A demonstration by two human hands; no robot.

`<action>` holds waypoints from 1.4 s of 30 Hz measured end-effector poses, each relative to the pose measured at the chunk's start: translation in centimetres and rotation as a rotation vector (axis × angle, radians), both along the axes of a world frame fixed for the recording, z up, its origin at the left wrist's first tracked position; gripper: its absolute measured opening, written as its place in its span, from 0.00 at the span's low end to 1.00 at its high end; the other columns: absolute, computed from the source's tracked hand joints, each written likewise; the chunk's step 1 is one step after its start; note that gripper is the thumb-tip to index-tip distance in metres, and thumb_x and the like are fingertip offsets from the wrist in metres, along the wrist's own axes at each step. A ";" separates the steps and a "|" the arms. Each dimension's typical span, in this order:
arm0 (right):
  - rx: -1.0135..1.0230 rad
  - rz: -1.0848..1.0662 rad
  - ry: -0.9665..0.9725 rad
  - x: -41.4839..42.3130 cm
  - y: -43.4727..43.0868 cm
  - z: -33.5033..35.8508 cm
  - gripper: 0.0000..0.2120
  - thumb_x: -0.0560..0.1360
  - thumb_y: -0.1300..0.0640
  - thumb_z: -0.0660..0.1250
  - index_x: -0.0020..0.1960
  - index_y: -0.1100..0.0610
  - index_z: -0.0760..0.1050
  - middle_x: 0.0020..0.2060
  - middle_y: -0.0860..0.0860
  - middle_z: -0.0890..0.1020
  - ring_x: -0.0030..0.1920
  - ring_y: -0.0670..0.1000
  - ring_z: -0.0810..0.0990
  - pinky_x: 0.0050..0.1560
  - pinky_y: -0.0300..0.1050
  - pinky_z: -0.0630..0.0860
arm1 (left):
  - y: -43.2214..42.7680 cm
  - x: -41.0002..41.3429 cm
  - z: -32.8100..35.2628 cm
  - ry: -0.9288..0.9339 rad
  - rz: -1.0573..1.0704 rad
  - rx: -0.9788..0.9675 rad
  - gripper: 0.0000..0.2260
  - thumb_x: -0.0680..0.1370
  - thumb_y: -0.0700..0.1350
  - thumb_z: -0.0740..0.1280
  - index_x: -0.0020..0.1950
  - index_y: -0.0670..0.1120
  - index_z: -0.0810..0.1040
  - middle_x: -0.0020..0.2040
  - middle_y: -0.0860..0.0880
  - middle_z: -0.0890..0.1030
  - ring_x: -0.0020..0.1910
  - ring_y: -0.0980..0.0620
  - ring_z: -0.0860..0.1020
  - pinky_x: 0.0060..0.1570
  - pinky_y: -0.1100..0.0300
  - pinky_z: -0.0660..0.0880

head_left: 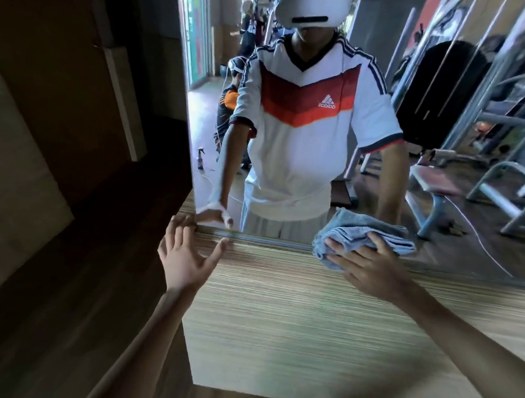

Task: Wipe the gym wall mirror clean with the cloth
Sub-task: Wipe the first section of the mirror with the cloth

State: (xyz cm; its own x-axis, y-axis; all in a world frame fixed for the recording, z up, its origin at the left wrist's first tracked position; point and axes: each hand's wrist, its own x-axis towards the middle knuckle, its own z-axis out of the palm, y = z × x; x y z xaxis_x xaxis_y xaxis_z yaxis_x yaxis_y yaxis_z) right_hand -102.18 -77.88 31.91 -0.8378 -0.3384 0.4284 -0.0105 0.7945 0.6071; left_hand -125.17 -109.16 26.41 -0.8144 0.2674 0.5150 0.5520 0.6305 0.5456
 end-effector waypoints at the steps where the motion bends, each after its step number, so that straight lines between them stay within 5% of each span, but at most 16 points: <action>1: 0.015 0.008 0.023 -0.6 -0.8 -0.2 0.17 0.78 0.54 0.62 0.66 0.50 0.78 0.71 0.48 0.74 0.55 0.51 0.74 0.66 0.59 0.66 | 0.1 0.2 0.0 -0.012 0.002 -0.005 0.39 0.72 0.72 0.58 0.64 0.38 0.73 0.70 0.40 0.73 0.78 0.43 0.58 0.71 0.39 0.59; 8: -0.043 0.157 0.043 -10.5 -11.4 -0.7 0.21 0.78 0.58 0.60 0.71 0.54 0.74 0.69 0.47 0.76 0.61 0.49 0.77 0.77 0.58 0.55 | 3.0 2.2 -0.3 -0.166 0.112 0.104 0.46 0.74 0.71 0.49 0.78 0.37 0.58 0.81 0.42 0.54 0.81 0.49 0.40 0.78 0.44 0.42; 13: 0.008 0.198 -0.013 -9.0 -7.7 -0.7 0.19 0.79 0.57 0.59 0.68 0.54 0.77 0.59 0.47 0.81 0.59 0.50 0.78 0.77 0.56 0.56 | 7.9 5.6 0.4 -0.347 0.242 0.307 0.40 0.78 0.62 0.47 0.80 0.37 0.40 0.81 0.40 0.39 0.81 0.43 0.40 0.78 0.47 0.41; 19: -0.040 0.203 0.044 3.7 5.6 -0.9 0.19 0.81 0.57 0.55 0.67 0.54 0.77 0.61 0.48 0.82 0.54 0.50 0.80 0.77 0.56 0.52 | 17.1 11.5 0.4 -0.553 0.282 0.379 0.36 0.76 0.50 0.43 0.75 0.24 0.50 0.78 0.28 0.42 0.79 0.33 0.41 0.74 0.56 0.32; 22: -0.016 0.180 0.095 10.6 12.2 -1.0 0.19 0.80 0.56 0.60 0.71 0.55 0.73 0.72 0.50 0.74 0.59 0.51 0.77 0.74 0.57 0.58 | 20.1 14.1 -0.6 -0.424 0.269 0.316 0.39 0.75 0.54 0.39 0.76 0.25 0.50 0.78 0.27 0.44 0.78 0.31 0.42 0.72 0.62 0.29; 27: 0.007 0.110 0.123 15.2 16.5 -1.5 0.22 0.77 0.56 0.66 0.71 0.55 0.74 0.73 0.50 0.71 0.59 0.52 0.75 0.75 0.60 0.55 | 20.8 16.5 -0.4 -0.379 0.273 0.322 0.32 0.83 0.53 0.48 0.80 0.36 0.42 0.80 0.34 0.39 0.80 0.39 0.39 0.77 0.45 0.44; 30: -0.010 0.117 0.120 13.7 14.6 -1.5 0.22 0.77 0.58 0.63 0.71 0.55 0.75 0.73 0.50 0.71 0.61 0.53 0.73 0.74 0.61 0.57 | 20.1 17.7 -0.8 -0.180 0.177 0.153 0.36 0.82 0.63 0.44 0.80 0.40 0.39 0.79 0.41 0.34 0.79 0.47 0.34 0.78 0.44 0.38; 33: -0.047 0.152 0.109 9.6 10.5 -1.2 0.23 0.77 0.61 0.57 0.70 0.54 0.75 0.72 0.50 0.74 0.61 0.51 0.72 0.74 0.59 0.58 | 20.3 18.1 -2.2 0.069 0.006 -0.075 0.33 0.83 0.62 0.43 0.81 0.44 0.37 0.81 0.39 0.40 0.81 0.45 0.39 0.76 0.49 0.32; 40: -0.087 0.185 0.007 4.3 5.5 -1.4 0.20 0.79 0.61 0.56 0.66 0.52 0.78 0.58 0.45 0.82 0.54 0.48 0.78 0.78 0.55 0.52 | 18.4 16.7 -4.5 0.281 0.019 -0.242 0.30 0.83 0.57 0.51 0.81 0.43 0.53 0.81 0.38 0.54 0.81 0.43 0.51 0.74 0.39 0.52; 42: -0.050 0.182 0.015 6.3 8.0 -1.5 0.20 0.78 0.60 0.59 0.67 0.53 0.77 0.61 0.46 0.81 0.55 0.49 0.78 0.77 0.55 0.51 | 18.5 16.5 -4.5 0.279 0.015 -0.236 0.30 0.82 0.57 0.53 0.80 0.43 0.56 0.80 0.37 0.56 0.80 0.41 0.55 0.73 0.38 0.54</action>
